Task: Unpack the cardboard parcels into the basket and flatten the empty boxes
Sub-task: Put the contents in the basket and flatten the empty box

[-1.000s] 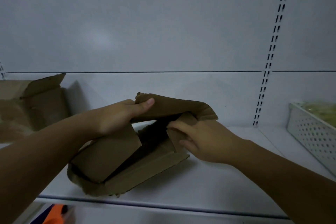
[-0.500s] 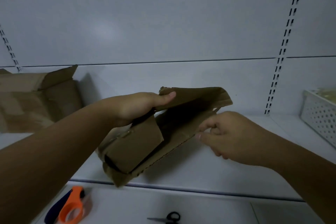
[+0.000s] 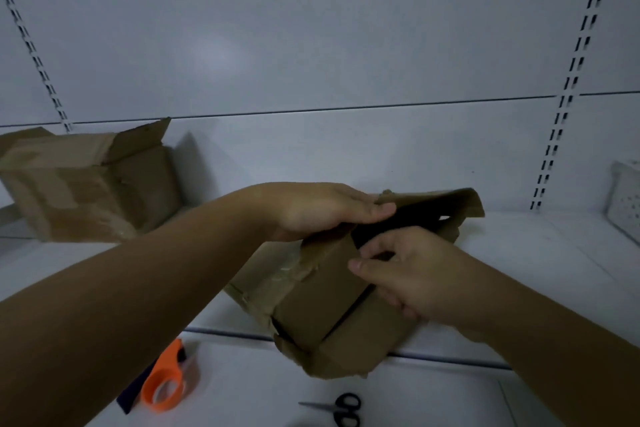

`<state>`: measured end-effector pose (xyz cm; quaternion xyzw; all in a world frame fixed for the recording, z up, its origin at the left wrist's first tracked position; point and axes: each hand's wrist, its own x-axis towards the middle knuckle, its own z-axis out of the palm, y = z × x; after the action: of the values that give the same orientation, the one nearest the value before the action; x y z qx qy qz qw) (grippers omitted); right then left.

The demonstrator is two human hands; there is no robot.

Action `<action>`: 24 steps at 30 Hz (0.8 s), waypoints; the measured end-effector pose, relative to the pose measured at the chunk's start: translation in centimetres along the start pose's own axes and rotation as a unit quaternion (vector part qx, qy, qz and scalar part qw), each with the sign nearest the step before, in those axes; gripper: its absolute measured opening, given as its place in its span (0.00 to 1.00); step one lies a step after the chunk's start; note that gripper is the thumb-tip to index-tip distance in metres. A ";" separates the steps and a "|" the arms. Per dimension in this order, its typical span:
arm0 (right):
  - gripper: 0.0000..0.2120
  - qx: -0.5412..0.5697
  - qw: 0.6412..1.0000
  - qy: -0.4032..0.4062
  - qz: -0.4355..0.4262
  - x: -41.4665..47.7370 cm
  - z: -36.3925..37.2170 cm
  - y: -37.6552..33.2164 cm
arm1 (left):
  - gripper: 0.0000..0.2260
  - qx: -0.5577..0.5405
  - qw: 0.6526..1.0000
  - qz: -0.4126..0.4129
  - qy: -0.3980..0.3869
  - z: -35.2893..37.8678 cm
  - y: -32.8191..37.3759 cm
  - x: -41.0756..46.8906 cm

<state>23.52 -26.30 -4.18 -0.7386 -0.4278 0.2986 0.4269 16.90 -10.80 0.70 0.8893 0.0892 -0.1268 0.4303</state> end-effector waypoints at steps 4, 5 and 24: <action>0.16 -0.081 0.996 0.017 -0.018 -0.6 -1.2 0.1 | 0.26 0.012 0.999 -0.012 0.046 0.9 -0.8 1.6; 0.18 -0.092 0.996 -0.002 -0.016 -1.1 -1.6 0.1 | 0.23 0.073 0.996 -0.004 0.046 1.3 -1.3 2.0; 0.50 -0.489 0.867 0.030 0.088 9.7 -7.3 5.8 | 0.28 0.301 0.938 0.102 0.139 5.2 -8.6 5.7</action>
<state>36.01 -21.95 -6.71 -0.8959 -0.4394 0.0657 -0.0044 19.24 -9.35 -10.56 0.9903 0.0142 0.0218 0.1365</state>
